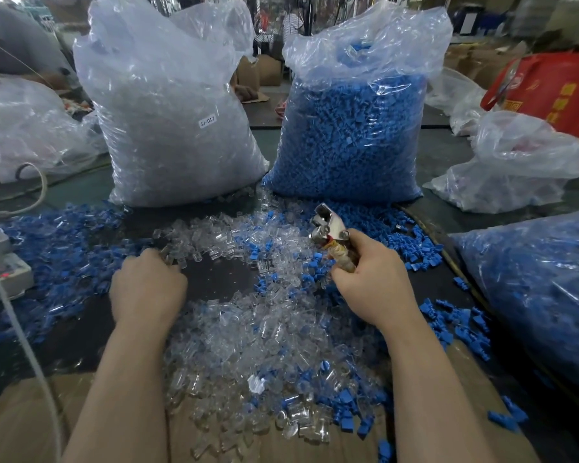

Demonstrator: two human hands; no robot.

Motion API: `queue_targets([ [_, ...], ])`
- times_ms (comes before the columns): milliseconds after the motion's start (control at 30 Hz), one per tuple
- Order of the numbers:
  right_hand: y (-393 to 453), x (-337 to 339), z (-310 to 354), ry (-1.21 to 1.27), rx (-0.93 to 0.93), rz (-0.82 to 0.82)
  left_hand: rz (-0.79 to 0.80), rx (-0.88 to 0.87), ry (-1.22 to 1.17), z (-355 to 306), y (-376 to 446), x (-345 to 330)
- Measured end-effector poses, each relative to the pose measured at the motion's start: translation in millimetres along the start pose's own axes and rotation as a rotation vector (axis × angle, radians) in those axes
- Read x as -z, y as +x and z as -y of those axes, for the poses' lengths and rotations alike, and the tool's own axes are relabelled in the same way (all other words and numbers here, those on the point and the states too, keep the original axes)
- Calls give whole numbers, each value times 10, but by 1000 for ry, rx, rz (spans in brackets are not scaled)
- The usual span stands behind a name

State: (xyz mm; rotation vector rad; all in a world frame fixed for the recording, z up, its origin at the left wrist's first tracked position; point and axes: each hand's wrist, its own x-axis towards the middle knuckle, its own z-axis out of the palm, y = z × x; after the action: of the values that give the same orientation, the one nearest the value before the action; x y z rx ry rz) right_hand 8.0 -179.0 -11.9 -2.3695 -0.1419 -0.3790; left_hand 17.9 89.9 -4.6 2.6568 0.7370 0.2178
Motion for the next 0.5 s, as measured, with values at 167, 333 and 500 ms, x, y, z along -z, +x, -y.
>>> queue_targets([
  [167,5,-9,54,-112,50,24,315,-235,-714,-421,-285,74],
  [333,-6,-18,98,-164,145,19,658,-320,-886,-770,-561,40],
  [500,1,-61,126,-281,187,30,596,-296,-1003,-819,-588,-14],
])
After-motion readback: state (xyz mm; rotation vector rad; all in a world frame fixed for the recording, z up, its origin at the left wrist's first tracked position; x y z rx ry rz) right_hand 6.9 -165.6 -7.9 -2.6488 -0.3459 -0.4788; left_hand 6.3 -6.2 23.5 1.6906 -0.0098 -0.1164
